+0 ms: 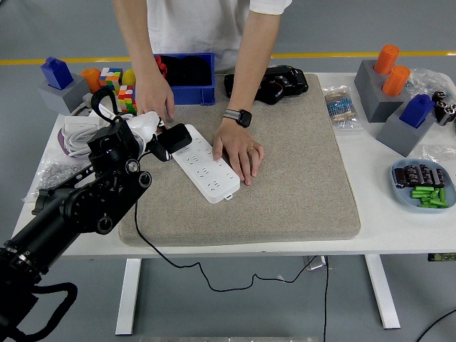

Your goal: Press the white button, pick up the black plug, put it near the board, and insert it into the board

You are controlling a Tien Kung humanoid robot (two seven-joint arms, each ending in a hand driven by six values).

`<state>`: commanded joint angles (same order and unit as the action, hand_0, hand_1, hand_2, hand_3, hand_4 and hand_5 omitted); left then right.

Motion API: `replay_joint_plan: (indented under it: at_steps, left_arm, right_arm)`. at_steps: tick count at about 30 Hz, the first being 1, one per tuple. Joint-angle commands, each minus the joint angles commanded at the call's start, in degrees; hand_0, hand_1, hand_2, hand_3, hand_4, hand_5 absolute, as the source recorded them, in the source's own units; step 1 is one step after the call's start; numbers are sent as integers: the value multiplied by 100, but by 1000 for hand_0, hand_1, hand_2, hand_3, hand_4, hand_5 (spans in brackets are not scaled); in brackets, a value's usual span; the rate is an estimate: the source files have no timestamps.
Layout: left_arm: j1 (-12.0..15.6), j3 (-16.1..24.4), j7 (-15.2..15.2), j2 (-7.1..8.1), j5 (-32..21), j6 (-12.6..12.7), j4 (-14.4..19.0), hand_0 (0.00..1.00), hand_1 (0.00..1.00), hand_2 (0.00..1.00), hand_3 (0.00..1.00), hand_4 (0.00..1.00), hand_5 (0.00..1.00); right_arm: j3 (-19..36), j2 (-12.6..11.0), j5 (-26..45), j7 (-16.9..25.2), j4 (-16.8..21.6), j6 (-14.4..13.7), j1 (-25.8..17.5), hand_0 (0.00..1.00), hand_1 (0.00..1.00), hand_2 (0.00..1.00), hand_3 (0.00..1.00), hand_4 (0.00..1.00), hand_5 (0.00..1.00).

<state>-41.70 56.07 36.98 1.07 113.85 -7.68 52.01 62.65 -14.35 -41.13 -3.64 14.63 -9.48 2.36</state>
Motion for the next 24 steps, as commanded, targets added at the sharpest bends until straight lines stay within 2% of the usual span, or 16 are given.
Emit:
replay_joint_plan:
  at_steps: [7,24]
  left_arm:
    - [11,-144,0,-11,-73,-35,-71,62,119,201,534,471,2]
    - [-115,-171,0,-37,-63,-14,-334,59,116,199,528,463,2]
  right_arm:
    - [14,14,2,1,3,2,-10,632,549,531,534,640,305]
    - [34,22,7,1,4,0,1,632,548,533,534,641,306]
